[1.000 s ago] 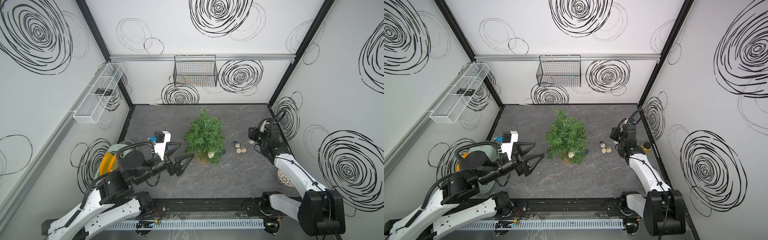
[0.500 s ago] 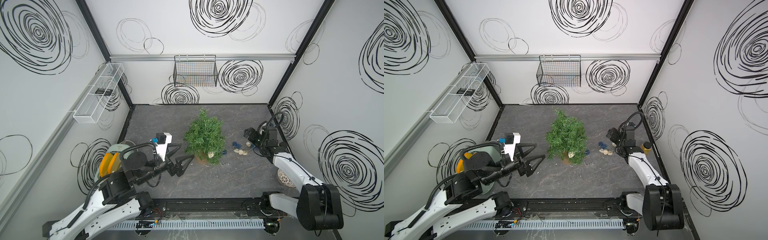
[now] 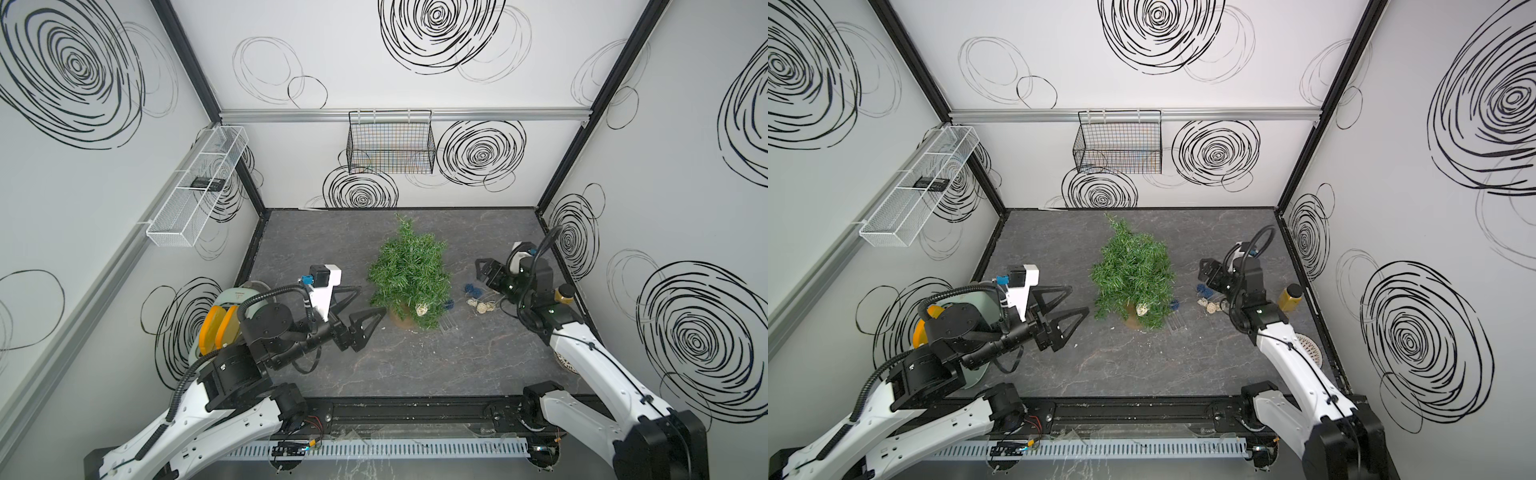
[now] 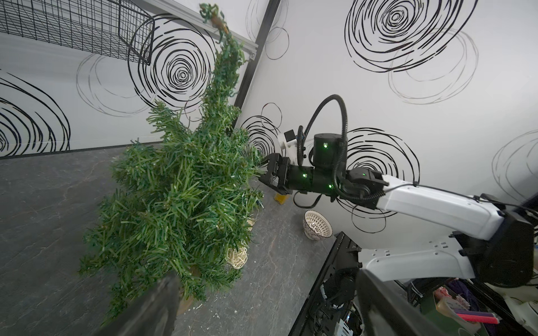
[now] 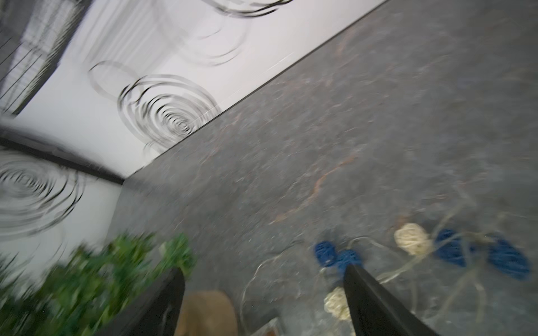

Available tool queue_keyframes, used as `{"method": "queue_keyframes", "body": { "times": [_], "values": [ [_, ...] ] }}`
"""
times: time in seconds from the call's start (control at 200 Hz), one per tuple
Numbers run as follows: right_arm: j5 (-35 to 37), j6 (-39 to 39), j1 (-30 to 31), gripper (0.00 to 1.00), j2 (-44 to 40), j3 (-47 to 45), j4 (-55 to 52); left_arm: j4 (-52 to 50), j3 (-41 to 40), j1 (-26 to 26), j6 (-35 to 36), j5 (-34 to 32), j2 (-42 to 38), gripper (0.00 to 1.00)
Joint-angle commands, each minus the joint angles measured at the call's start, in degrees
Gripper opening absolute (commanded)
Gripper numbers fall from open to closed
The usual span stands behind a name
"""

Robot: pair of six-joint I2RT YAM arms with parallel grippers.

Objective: Remove string lights from the small christmas tree
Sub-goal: Place the light string at the center of the board, then remove the light string from the Christmas tree.

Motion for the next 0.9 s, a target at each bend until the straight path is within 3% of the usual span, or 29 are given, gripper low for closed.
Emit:
{"method": "queue_keyframes", "body": {
  "times": [0.0, 0.125, 0.23, 0.37, 0.5, 0.675, 0.896],
  "values": [
    [6.3, -3.4, 9.0, 0.89, -5.9, -6.3, 0.4, 3.2, -1.3, 0.8, -0.7, 1.1, -0.8, 0.96],
    [11.9, -2.9, 19.0, 0.83, -14.9, -13.5, 2.7, 3.3, -1.9, 1.6, -1.1, 1.7, -1.2, 0.96],
    [14.5, -8.3, 25.9, 0.78, -20.3, -16.6, 6.0, 3.0, -2.1, 2.2, -1.3, 2.5, -1.5, 0.96],
    [18.4, -18.0, 34.1, 0.76, -19.5, -17.1, 9.3, 2.9, -2.4, 2.9, -1.5, 3.0, -2.0, 0.96],
    [28.0, -26.1, 42.4, 0.71, -15.6, -16.6, 14.0, 3.0, -2.6, 3.3, -1.7, 3.5, -1.9, 0.96],
    [34.2, -30.2, 45.5, 0.62, -9.7, -15.9, 19.2, 3.2, -2.9, 4.2, -1.9, 4.2, -1.9, 0.96],
    [39.7, -34.2, 45.9, 0.62, -6.9, -14.3, 23.0, 3.1, -3.4, 5.4, -1.7, 5.7, -2.2, 0.96]
  ]
}}
